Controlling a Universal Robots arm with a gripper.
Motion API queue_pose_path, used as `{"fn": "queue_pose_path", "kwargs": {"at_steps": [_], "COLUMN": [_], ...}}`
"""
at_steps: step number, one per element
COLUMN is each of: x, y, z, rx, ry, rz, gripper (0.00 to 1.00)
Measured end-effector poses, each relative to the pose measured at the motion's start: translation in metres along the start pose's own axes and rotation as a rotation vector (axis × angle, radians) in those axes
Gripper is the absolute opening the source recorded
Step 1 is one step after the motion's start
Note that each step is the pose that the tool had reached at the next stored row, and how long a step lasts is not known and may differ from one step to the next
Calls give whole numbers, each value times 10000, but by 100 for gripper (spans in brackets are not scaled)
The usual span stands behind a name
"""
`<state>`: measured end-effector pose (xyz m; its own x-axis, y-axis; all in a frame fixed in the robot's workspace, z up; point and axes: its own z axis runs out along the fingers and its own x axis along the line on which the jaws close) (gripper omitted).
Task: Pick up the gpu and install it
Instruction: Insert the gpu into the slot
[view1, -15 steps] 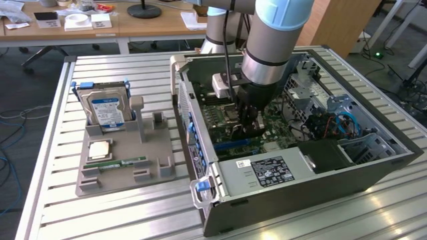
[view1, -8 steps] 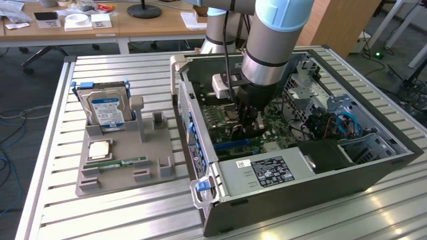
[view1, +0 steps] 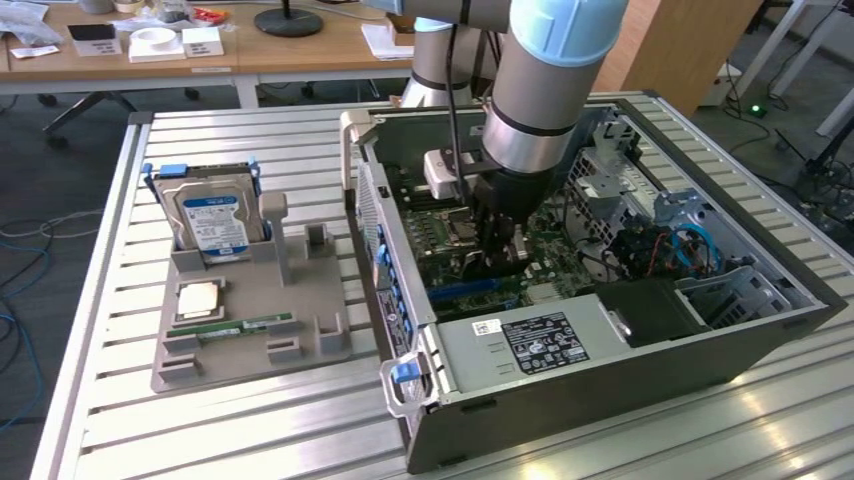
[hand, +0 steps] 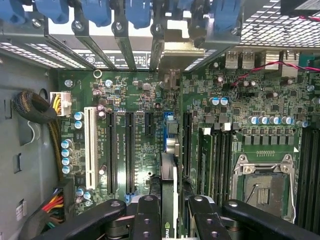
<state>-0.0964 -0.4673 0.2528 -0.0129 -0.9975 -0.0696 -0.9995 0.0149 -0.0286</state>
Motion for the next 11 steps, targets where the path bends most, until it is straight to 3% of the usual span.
{"fn": "queue_pose_path", "kwargs": {"at_steps": [3, 8, 11], "x": [0, 0, 0], "y": [-1, 0, -1], "z": [3, 2, 1], "rx": [-1, -31, -32], "ry": [47, 372, 383], "rz": [-1, 2, 0], "gripper": [26, 26, 26]}}
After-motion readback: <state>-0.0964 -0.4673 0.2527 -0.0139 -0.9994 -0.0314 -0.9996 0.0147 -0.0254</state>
